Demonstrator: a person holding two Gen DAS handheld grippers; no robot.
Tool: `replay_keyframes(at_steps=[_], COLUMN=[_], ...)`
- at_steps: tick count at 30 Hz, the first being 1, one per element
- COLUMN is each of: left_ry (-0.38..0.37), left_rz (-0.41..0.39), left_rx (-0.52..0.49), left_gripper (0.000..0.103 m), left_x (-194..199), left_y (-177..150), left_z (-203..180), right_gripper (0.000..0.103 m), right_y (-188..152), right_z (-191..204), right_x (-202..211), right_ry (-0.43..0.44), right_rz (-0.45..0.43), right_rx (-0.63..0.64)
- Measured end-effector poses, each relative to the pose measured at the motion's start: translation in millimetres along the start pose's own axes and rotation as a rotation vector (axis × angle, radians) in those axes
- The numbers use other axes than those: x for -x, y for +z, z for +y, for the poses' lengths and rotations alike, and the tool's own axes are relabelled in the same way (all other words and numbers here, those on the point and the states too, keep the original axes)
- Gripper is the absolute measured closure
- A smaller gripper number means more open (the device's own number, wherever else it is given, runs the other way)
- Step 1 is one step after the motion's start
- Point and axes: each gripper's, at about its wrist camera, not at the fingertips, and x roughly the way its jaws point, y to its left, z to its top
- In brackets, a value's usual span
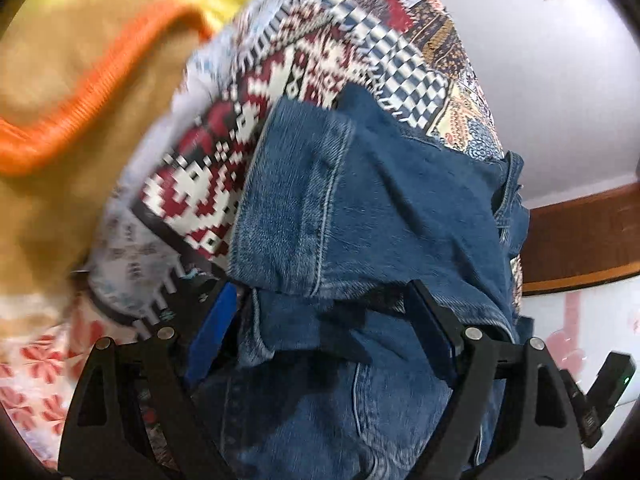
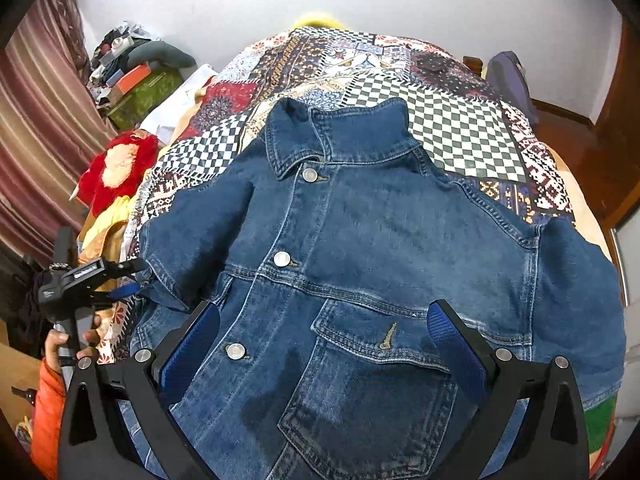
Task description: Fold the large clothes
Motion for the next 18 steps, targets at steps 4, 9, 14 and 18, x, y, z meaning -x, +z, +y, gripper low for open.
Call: replay_keyframes(at_steps=[4,9,14,18], left_ry=[-0.102,-0.008,0.255,0.291], left_rz=[-0.001,-0.056,-0.212,-0.316], left_rx=[0.095,0.089,-0.23,-0.41], left_gripper=[0.018,0.065,0.081,0.083], left_x=[-15,-11,18,51], left_y=[11,25,14,2], left_z=[10,9,-44,-105], right_gripper=[0.0,0.0,0.0,0.0], right_y=[2,1,-2,-4], right_z=[-1,-5,-13,-20], right_x=[-2,-6,-5,-1], right_ry=[0.001,-0.009,-0.011,-0.008], right_rz=[0.001,0.011,0.015,0.009], right_rx=[-0.009,-0.015,-0.022,-0.03])
